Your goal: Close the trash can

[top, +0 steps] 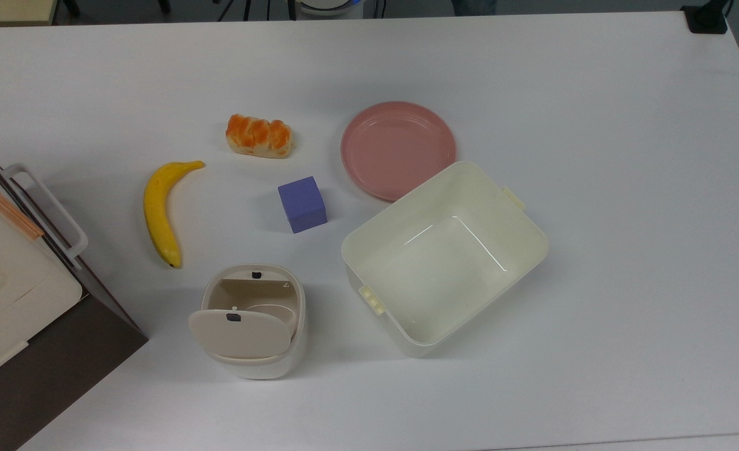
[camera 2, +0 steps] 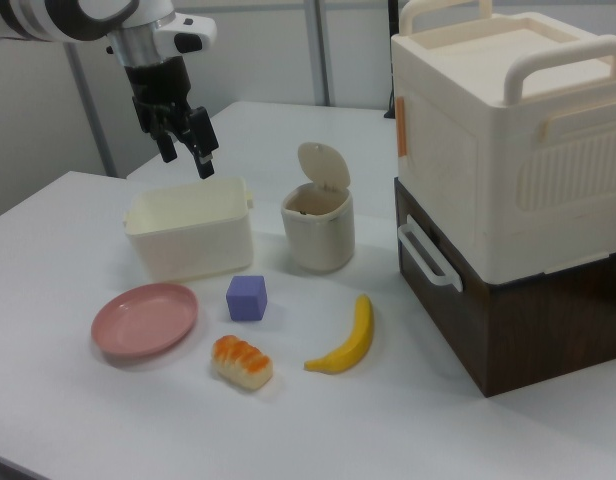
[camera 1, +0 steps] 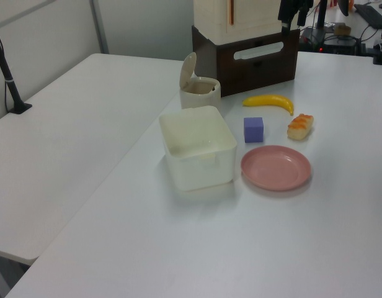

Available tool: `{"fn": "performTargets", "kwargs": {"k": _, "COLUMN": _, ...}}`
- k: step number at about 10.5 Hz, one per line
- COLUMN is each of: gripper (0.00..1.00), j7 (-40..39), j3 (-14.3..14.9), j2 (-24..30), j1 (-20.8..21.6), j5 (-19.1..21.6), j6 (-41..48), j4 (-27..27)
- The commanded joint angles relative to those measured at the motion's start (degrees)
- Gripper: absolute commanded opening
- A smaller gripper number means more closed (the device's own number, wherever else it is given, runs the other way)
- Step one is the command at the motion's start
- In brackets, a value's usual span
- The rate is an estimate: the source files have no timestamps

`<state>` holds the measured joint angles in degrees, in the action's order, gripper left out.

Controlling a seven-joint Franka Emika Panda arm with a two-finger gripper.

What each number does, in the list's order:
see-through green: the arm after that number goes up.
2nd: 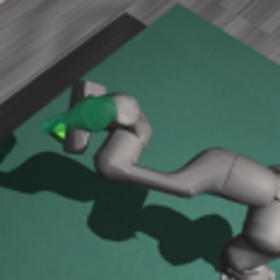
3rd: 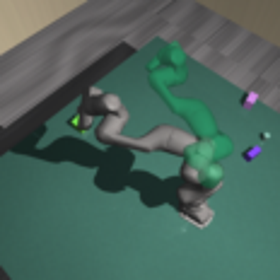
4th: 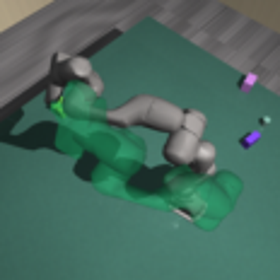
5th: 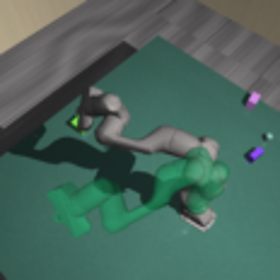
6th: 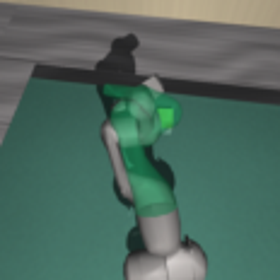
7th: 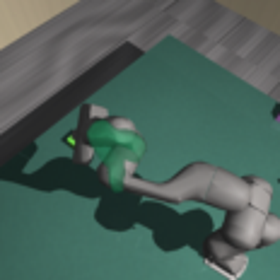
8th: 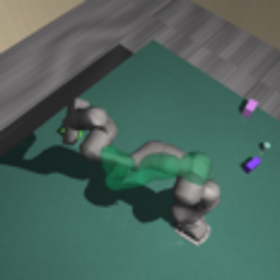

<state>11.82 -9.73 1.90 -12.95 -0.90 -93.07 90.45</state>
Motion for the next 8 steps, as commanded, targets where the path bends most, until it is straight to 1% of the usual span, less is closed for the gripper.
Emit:
{"fn": "performTargets", "kwargs": {"k": 1, "gripper": 1.0, "j7": -8.8, "j3": 0.8, "j2": 0.5, "j1": 0.3, "j5": 0.6, "j6": -0.8, "j4": 0.9}}
{"fn": "performTargets", "kwargs": {"k": 8, "gripper": 1.0, "j7": -8.2, "j3": 0.9, "j2": 0.5, "j1": 0.4, "j5": 0.4, "j6": 0.1, "j4": 0.9}}
